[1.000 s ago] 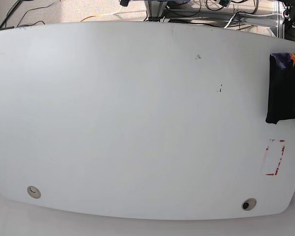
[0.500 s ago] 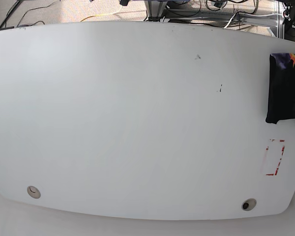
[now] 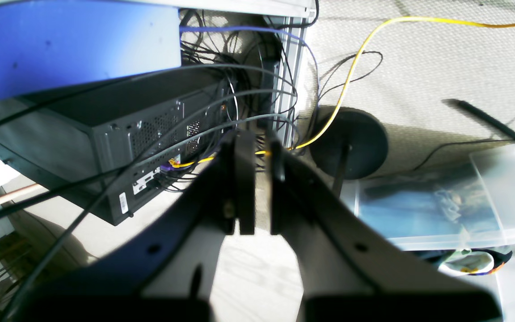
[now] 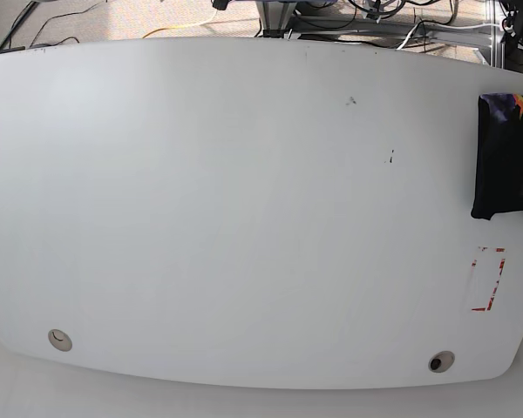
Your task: Layout the t-shirt on the table in an organized manner, then fold the t-shirt properly
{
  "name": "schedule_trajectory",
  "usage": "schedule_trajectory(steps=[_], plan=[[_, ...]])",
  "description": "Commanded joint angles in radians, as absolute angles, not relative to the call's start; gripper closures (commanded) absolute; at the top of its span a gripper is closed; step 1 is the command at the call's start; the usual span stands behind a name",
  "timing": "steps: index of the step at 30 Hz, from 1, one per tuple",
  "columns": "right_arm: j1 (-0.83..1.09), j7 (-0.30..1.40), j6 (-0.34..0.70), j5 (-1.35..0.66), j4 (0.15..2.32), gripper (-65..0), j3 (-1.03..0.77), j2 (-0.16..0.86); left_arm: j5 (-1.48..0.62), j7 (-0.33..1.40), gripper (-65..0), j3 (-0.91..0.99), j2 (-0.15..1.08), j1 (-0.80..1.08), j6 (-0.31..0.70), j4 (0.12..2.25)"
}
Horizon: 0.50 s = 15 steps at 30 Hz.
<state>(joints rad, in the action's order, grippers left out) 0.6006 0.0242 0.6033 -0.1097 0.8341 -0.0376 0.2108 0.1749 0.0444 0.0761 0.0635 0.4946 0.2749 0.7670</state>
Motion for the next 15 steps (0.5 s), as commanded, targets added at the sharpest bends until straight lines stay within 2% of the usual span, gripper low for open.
schedule_trajectory(steps=[1, 7, 15], plan=[[0.553, 0.012, 0.616, -0.082, 0.754, -2.9, -0.041, 0.225, 0.176, 0.018, 0.0, 0.077, 0.073, 0.458, 0.24, 0.674], [0.483, 0.01, 0.613, -0.044, 0.668, -2.9, -0.045, 0.223, 0.176, -0.044, 0.0, 0.077, 0.071, 0.337, 0.163, 0.441], [0.407, 0.01, 0.515, -0.039, 0.576, -3.0, -0.039, 0.228, 0.174, -0.11, 0.0, 0.077, 0.071, 0.231, 0.081, 0.209]])
